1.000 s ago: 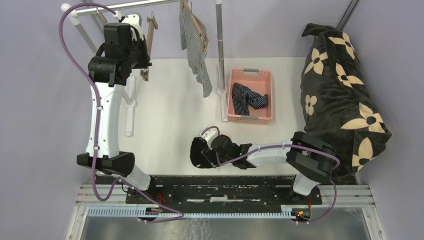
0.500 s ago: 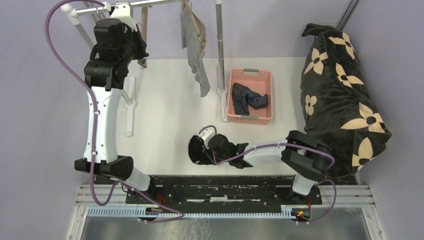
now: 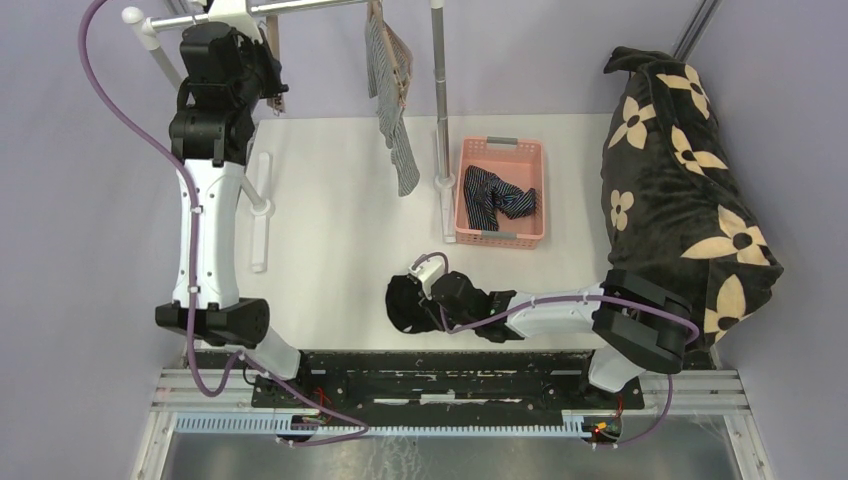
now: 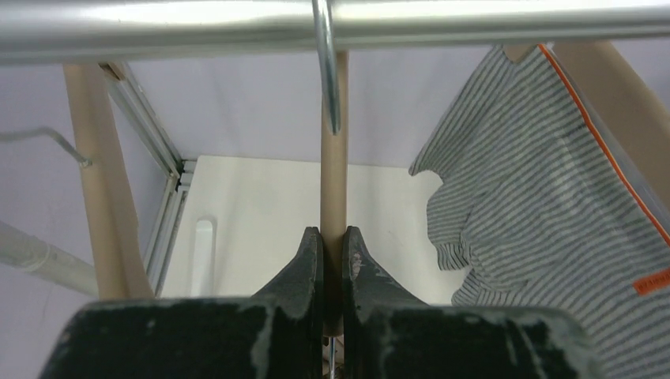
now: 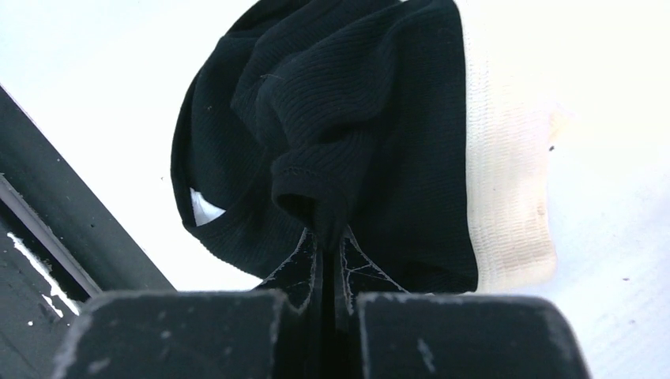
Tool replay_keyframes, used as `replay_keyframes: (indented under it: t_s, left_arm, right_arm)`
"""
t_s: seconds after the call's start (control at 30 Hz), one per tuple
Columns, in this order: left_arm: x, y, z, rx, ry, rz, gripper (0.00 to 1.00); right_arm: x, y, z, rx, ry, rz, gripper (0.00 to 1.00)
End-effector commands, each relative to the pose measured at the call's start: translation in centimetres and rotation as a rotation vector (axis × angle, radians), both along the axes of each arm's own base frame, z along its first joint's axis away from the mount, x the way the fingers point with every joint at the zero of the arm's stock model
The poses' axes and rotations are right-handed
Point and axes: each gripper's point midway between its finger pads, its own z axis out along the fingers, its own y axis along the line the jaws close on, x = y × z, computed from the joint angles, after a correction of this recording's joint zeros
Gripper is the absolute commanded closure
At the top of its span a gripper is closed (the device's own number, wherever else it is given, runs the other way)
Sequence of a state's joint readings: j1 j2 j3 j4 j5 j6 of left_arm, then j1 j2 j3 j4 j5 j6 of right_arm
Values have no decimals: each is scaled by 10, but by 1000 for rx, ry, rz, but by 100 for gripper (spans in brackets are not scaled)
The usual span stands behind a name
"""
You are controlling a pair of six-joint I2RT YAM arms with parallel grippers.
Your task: Remove the underwear clipped to the hanger
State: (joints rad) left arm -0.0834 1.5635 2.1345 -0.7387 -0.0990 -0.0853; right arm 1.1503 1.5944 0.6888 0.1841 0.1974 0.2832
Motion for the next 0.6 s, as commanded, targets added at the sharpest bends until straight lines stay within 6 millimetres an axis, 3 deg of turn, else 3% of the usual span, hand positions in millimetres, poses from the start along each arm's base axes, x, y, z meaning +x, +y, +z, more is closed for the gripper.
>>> replay_keyframes:
  t_s: [0.0,0.23,0.57]
  left_arm:
    - [16,8,45,-27,-142,10,97]
    - [41,25,46,-80,-160,-4,97]
    - [56,16,-31,-97,21,-76,97]
  right_arm:
    - [7,0,25,60,-59,-28,99]
    - [7,0,21,46,-57,-27,99]
    - [9,11,36,71,-70,-6,99]
